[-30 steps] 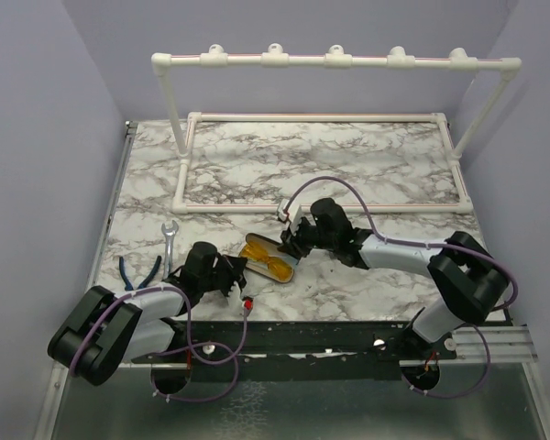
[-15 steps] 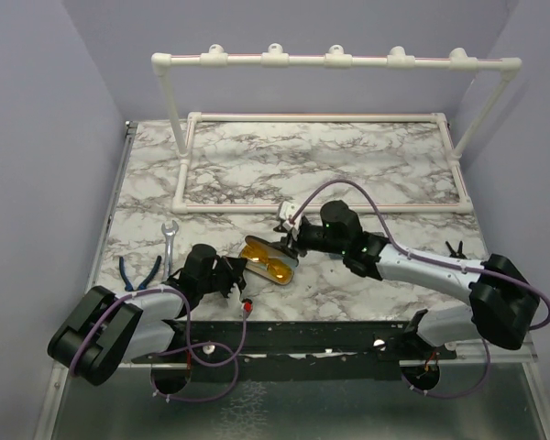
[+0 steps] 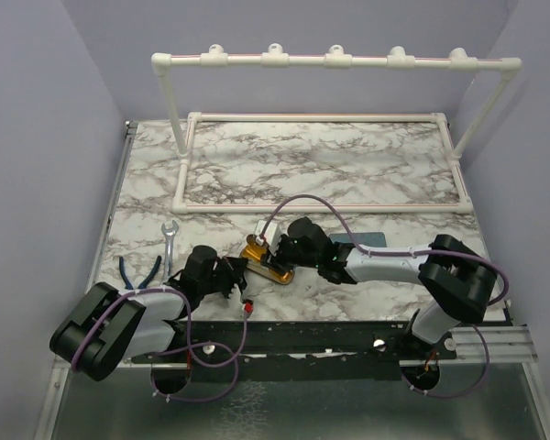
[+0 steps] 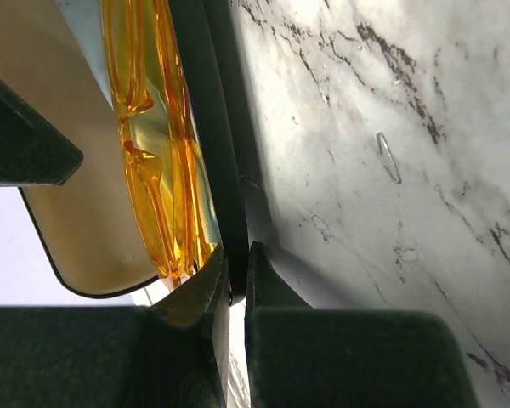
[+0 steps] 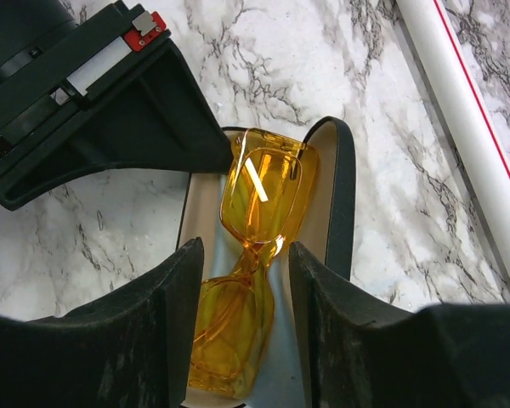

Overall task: Organize the sunglasses
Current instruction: Adjust the sunglasses in the sunglasses case.

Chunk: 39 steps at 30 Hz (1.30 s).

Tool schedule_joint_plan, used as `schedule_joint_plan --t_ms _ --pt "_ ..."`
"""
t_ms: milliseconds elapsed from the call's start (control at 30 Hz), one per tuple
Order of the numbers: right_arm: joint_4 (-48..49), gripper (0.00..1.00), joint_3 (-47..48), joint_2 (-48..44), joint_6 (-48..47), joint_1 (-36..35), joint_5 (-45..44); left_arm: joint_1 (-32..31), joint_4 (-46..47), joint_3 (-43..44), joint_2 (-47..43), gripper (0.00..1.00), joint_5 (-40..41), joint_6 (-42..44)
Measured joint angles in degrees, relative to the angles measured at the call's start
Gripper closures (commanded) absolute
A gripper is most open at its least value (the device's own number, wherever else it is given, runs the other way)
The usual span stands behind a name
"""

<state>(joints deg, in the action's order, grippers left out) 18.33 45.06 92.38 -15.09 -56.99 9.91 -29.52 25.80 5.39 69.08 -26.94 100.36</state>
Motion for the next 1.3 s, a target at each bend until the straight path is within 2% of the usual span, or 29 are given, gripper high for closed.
schedule_joint_plan --t_ms 367,467,567,800,1200,1300 --pt "-1.8 0.51 1.1 3.6 -0.6 -2.4 -5.2 -0.6 0.2 -1.4 -1.7 0.8 0.3 1.4" --pt "-2.3 0.56 1.6 5.4 -0.9 -2.7 -6.3 -0.7 -0.7 -1.6 -2.7 0.78 0.3 1.2" --pt "-3.0 0.6 1.7 5.7 -1.2 -3.0 -7.3 -0.7 -1.0 -1.9 -3.5 0.78 0.4 0.9" --pt "-3.3 0.61 1.7 5.6 -3.3 -5.3 -7.5 -0.7 -1.2 -2.2 -4.2 0.8 0.8 -0.2" --pt "-5.2 0.59 1.4 4.6 -3.8 -7.1 -10.8 -0.7 -0.6 -2.5 -4.3 0.85 1.1 -1.4" --pt "-6.0 0.54 1.5 4.6 -3.4 -7.2 -12.4 -0.7 -0.6 -2.5 -4.3 0.85 1.1 -1.4"
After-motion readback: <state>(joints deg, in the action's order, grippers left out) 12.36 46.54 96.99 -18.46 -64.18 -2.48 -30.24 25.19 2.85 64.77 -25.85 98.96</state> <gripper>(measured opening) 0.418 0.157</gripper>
